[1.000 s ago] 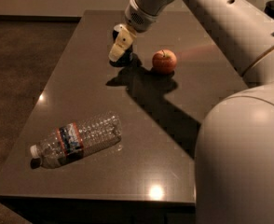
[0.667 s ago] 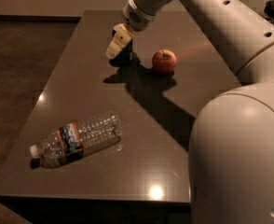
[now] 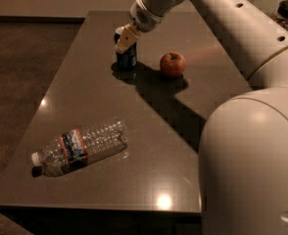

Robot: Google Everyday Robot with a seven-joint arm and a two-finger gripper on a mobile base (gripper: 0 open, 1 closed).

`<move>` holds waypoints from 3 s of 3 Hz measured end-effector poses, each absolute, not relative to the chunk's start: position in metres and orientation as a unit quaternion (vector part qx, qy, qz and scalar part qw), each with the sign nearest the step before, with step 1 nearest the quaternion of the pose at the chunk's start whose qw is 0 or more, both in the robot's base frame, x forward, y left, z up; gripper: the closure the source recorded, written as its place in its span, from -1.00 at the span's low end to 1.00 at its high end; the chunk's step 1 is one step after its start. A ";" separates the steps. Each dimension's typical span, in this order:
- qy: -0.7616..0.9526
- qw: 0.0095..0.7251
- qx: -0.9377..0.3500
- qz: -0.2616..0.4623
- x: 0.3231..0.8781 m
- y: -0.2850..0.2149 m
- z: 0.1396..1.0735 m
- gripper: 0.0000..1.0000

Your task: Knock pepsi can over

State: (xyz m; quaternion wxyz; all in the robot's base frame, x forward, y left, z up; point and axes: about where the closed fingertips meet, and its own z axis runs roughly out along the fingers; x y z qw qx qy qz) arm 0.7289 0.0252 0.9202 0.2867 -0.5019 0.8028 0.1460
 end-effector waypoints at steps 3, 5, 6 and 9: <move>0.767 0.298 -0.529 0.207 0.626 -0.036 0.967 1.00; 0.771 0.227 -0.583 0.116 0.577 -0.079 0.972 1.00; 0.780 0.198 -0.591 0.055 0.571 -0.097 0.965 1.00; 0.731 0.096 -0.675 -0.030 0.552 -0.119 0.930 0.50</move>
Offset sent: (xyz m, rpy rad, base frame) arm -0.0947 -0.0553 0.0475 0.1072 -0.0183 0.0754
